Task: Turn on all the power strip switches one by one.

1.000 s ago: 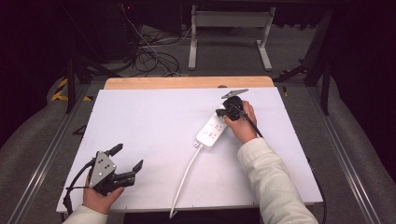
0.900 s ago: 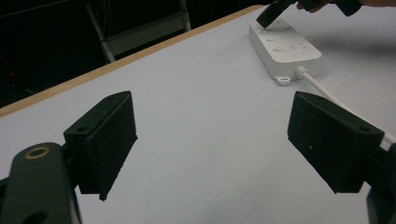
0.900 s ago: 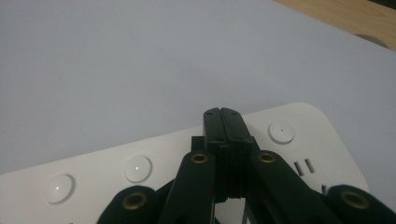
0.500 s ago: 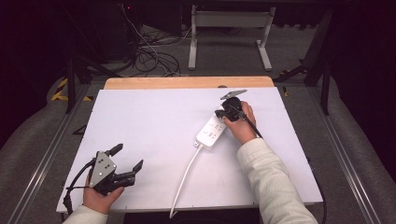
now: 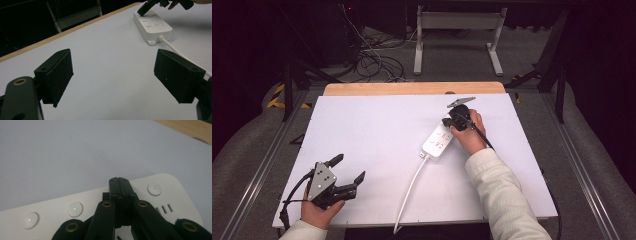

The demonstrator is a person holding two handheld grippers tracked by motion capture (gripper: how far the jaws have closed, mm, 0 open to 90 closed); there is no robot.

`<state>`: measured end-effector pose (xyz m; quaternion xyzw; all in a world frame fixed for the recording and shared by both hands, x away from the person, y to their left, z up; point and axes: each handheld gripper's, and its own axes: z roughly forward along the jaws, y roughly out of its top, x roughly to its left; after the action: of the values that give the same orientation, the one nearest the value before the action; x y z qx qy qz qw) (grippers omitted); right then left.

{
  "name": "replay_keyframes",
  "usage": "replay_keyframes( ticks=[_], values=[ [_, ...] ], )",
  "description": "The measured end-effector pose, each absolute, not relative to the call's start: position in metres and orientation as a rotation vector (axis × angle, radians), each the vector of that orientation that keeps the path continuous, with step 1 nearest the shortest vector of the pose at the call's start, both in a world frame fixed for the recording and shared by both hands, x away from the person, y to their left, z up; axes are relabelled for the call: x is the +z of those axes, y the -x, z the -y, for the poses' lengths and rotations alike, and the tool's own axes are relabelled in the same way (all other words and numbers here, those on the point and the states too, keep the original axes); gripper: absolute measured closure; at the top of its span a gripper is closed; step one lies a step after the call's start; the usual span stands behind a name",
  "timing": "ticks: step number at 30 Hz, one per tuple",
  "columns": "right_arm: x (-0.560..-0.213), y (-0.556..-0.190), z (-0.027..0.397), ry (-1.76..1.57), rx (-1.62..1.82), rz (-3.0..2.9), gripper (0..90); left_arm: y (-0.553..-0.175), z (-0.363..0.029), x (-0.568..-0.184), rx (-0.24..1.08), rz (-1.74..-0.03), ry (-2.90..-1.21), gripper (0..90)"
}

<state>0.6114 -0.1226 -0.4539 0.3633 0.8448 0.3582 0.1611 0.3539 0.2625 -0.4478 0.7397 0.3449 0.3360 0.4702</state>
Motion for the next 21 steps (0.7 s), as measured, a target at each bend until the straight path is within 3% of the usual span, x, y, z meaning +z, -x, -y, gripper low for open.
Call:
replay_keyframes(
  ticks=[21],
  values=[
    [-0.4554, -0.6112, 0.1211, -1.082, 1.020, -2.398, 90.0, -0.3535, -0.2629, -0.4472, 0.824, -0.842, -1.810, 16.0]
  ],
)
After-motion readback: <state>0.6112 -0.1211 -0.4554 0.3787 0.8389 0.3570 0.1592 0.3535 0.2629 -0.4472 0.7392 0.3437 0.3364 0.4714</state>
